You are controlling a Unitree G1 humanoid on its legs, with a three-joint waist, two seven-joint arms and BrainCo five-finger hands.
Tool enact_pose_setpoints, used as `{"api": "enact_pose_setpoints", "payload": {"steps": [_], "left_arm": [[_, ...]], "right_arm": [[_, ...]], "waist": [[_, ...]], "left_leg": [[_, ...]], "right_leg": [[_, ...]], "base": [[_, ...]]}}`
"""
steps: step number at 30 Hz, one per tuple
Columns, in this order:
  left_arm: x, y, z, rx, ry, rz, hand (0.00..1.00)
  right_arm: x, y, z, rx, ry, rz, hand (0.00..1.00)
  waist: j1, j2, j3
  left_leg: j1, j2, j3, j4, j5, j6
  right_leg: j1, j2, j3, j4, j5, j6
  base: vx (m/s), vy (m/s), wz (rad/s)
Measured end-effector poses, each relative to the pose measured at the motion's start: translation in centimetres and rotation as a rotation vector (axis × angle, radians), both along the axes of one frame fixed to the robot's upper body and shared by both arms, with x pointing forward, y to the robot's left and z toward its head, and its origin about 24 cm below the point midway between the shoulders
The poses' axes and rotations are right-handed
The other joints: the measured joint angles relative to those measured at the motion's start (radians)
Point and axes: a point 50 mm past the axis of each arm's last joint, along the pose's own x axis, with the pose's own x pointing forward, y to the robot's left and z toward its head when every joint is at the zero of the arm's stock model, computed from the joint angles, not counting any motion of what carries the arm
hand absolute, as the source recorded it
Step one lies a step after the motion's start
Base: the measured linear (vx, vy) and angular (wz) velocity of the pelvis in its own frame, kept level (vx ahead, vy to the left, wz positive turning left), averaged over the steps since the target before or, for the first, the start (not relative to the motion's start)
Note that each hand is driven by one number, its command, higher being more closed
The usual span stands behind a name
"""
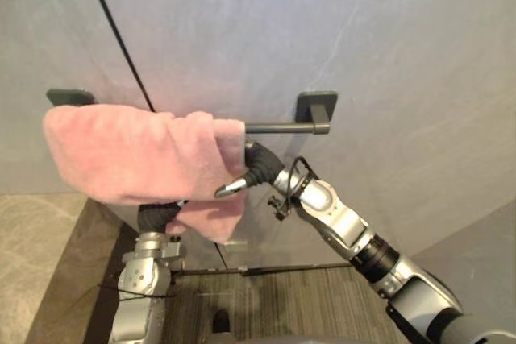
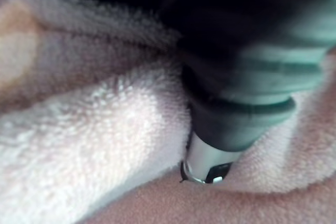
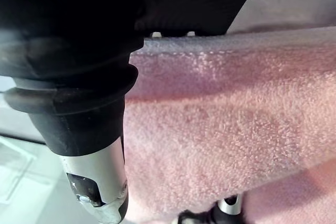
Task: Organize washtable
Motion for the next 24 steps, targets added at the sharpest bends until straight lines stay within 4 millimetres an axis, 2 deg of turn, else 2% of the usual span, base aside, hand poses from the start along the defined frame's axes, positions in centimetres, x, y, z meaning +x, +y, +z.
{"api": "enact_pose_setpoints", "payload": {"steps": [8,9,14,19,24], "left_arm": [[0.0,0.1,-0.4,-0.002,0.018,0.005,1.0],[0.0,0.1,-0.6,-0.002,0.025,0.006,1.0],[0.2,0.2,-1.3,-0.006,0.051,0.009,1.0],[0.5,0.2,-2.6,-0.011,0.109,0.012,1.0],[0.9,-0.2,-2.7,-0.006,0.109,-0.012,1.0]], "right_arm": [[0.4,0.8,-1.6,-0.047,0.055,-0.01,0.0],[0.3,0.8,-1.8,-0.055,0.055,-0.009,1.0],[0.5,1.5,-3.3,-0.092,0.115,-0.015,1.0],[0.5,1.5,-3.2,-0.086,0.116,-0.027,1.0],[0.5,1.9,-2.9,-0.071,0.113,-0.033,1.0]], "waist": [[0.0,0.002,-0.002],[0.0,0.003,-0.003],[0.003,0.003,-0.004],[0.018,0.002,-0.006],[0.025,0.002,-0.006]], "left_leg": [[-0.001,0.0,-0.001,0.0,0.0,0.0],[-0.002,0.0,-0.001,0.0,0.0,0.0],[-0.014,0.0,-0.007,0.0,0.0,0.0],[-0.03,0.003,-0.011,0.001,0.001,-0.002],[-0.032,0.005,-0.01,0.006,0.001,-0.002]], "right_leg": [[-0.001,0.0,-0.001,-0.001,0.0,0.0],[-0.001,0.0,-0.001,-0.001,0.0,0.0],[-0.004,0.0,-0.005,-0.007,0.0,0.0],[-0.003,0.006,-0.003,-0.034,0.016,-0.001],[-0.002,0.008,-0.003,-0.035,0.015,-0.001]], "base": [[0.0,0.0,0.0],[0.0,0.0,0.0],[0.0,0.0,0.02],[0.0,-0.001,0.02],[0.01,-0.001,0.0]]}}
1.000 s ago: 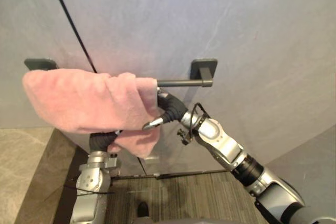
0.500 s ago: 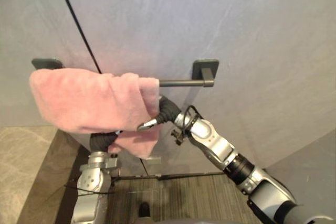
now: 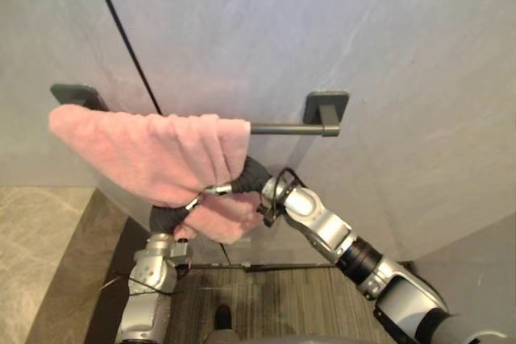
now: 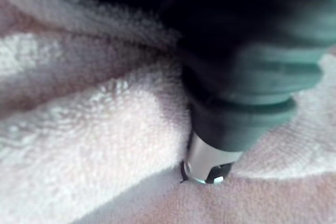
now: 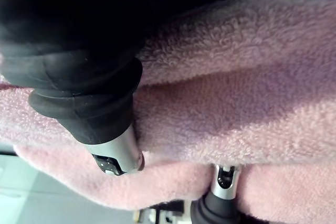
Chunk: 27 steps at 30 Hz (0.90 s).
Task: Organize washtable
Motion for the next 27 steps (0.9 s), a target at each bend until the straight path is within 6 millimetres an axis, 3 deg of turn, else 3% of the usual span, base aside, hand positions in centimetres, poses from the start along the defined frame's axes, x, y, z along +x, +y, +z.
{"api": "enact_pose_setpoints", "payload": {"steps": [10,13,17,21,27], "left_arm": [[1.2,0.2,0.7,0.012,-0.034,0.008,1.0],[1.6,0.7,2.0,0.018,-0.091,0.03,1.0],[1.5,1.8,5.3,0.038,-0.232,0.075,1.0],[2.0,1.8,6.7,0.024,-0.3,0.077,1.0],[1.6,1.8,8.8,0.027,-0.389,0.075,1.0]], "right_arm": [[0.0,-1.4,-0.8,0.139,0.104,-0.121,1.0],[-0.3,-2.9,-0.8,0.223,0.138,-0.17,1.0],[-0.4,-5.2,-0.2,0.331,0.154,-0.237,1.0],[-0.1,-6.8,0.8,0.41,0.144,-0.269,1.0],[-0.3,-8.0,0.7,0.448,0.159,-0.285,1.0]], "waist": [[-0.002,0.0,0.0],[-0.007,0.0,0.0],[-0.014,0.001,0.001],[-0.032,0.001,0.001],[-0.046,0.006,0.004]], "left_leg": [[0.003,0.003,0.013,-0.006,0.0,-0.001],[0.006,0.003,0.016,-0.006,0.0,-0.001],[0.015,0.003,0.029,-0.006,0.0,-0.001],[0.016,0.003,0.037,-0.006,-0.002,-0.001],[0.016,0.003,0.038,-0.006,-0.001,-0.001]], "right_leg": [[-0.015,0.003,0.008,0.008,0.0,0.0],[-0.016,0.002,0.01,0.009,0.001,0.0],[-0.015,0.001,0.024,0.008,0.002,0.002],[-0.015,0.001,0.027,0.006,0.005,0.003],[-0.016,0.001,0.029,0.002,0.007,0.005]], "base": [[-0.02,0.0,-0.03],[-0.01,0.003,-0.03],[-0.02,0.004,-0.08],[-0.03,0.005,-0.04],[0.0,0.001,-0.01]]}}
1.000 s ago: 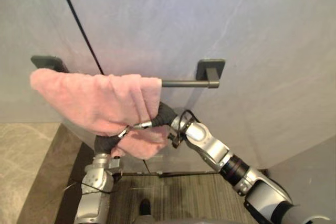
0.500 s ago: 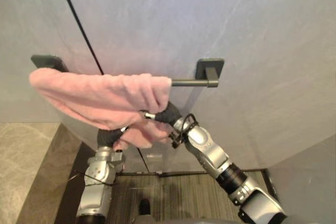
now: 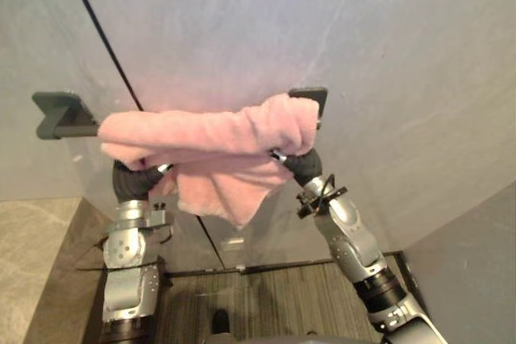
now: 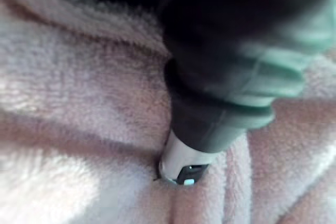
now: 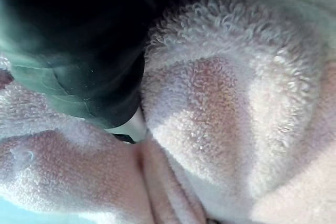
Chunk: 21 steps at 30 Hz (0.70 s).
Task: Organize washtable
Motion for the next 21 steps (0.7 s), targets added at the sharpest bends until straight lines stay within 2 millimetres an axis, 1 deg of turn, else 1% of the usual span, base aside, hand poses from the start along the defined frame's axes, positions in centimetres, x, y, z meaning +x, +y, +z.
{"api": "enact_pose_setpoints", "payload": {"steps": [3,12,15,21], "left_arm": [[-0.2,0.1,0.2,0.003,-0.01,0.006,1.0],[-0.3,-0.2,0.1,-0.023,-0.013,0.007,1.0],[-0.5,-0.4,-0.3,-0.048,-0.003,0.013,1.0],[-1.1,-0.7,-1.3,-0.096,0.026,0.026,1.0]], "right_arm": [[0.0,0.0,0.0,0.006,0.002,0.007,1.0],[-0.1,-0.4,0.1,0.02,0.002,-0.005,1.0],[-0.2,-0.5,0.2,0.025,-0.003,-0.007,1.0],[-0.3,-0.7,-0.1,0.012,0.008,-0.007,1.0]], "waist": [[-0.004,0.001,0.001],[-0.007,0.008,0.012],[-0.007,0.011,0.021],[-0.008,0.011,0.027]], "left_leg": [[0.0,0.0,0.0,0.0,0.0,0.0],[0.0,-0.001,-0.002,0.0,0.0,0.0],[-0.001,-0.002,-0.003,0.0,0.0,0.0],[-0.003,-0.004,-0.021,0.0,0.0,0.0]], "right_leg": [[0.001,0.0,0.0,0.0,0.0,0.0],[0.002,-0.001,-0.001,0.0,0.0,0.001],[0.003,-0.002,-0.004,0.0,-0.001,0.001],[0.017,-0.003,-0.018,-0.001,-0.003,0.003]], "base": [[0.0,0.0,0.0],[0.0,0.0,0.0],[0.0,0.0,0.0],[0.0,0.0,0.06]]}}
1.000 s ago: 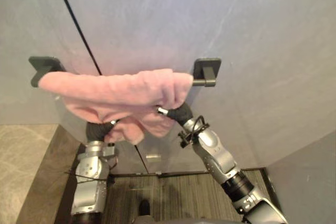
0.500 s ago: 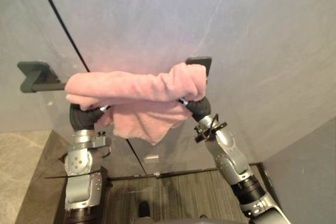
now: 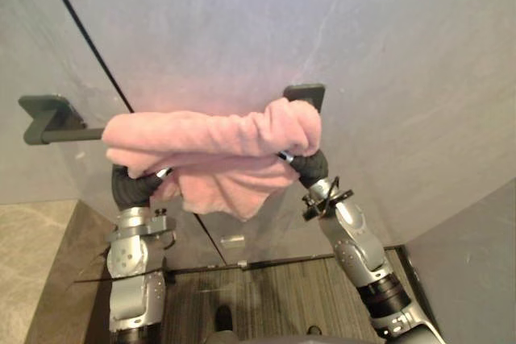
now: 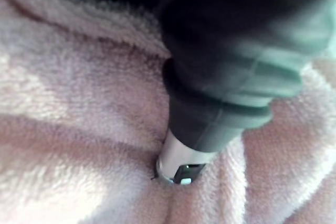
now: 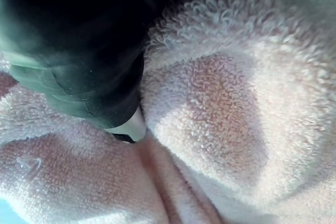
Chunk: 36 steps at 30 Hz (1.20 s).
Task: Organize washtable
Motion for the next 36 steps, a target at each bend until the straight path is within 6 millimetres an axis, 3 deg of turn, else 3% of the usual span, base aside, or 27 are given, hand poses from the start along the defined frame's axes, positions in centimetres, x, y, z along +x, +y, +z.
{"api": "enact_pose_setpoints", "payload": {"steps": [19,25,29,36], "left_arm": [[-1.1,0.6,-0.4,-0.07,0.001,0.071,1.0],[-1.5,1.5,-0.3,-0.089,-0.008,0.119,1.0],[-1.5,1.6,-0.3,-0.093,-0.012,0.128,1.0],[-1.8,2.2,-0.2,-0.097,-0.013,0.163,1.0]], "right_arm": [[0.5,1.0,0.1,-0.077,-0.02,0.046,1.0],[0.9,2.1,1.4,-0.124,-0.084,0.088,1.0],[1.0,2.3,1.8,-0.142,-0.107,0.095,1.0],[1.2,3.1,2.4,-0.164,-0.133,0.123,1.0]], "waist": [[0.004,-0.003,0.024],[0.009,-0.006,0.029],[0.03,-0.007,0.03],[0.028,-0.01,0.031]], "left_leg": [[-0.011,-0.002,-0.022,0.0,0.0,0.003],[-0.016,-0.002,-0.028,0.0,-0.002,0.003],[-0.019,-0.002,-0.032,0.0,-0.001,0.003],[-0.027,-0.001,-0.036,0.0,-0.001,0.003]], "right_leg": [[0.002,-0.001,-0.031,0.0,-0.006,-0.006],[0.001,0.0,-0.038,0.0,-0.007,-0.006],[0.0,0.0,-0.04,0.0,-0.006,-0.006],[-0.003,0.001,-0.041,-0.001,-0.006,-0.006]], "base": [[-0.01,0.002,0.04],[-0.01,0.003,0.02],[0.0,0.001,0.01],[0.0,0.001,0.0]]}}
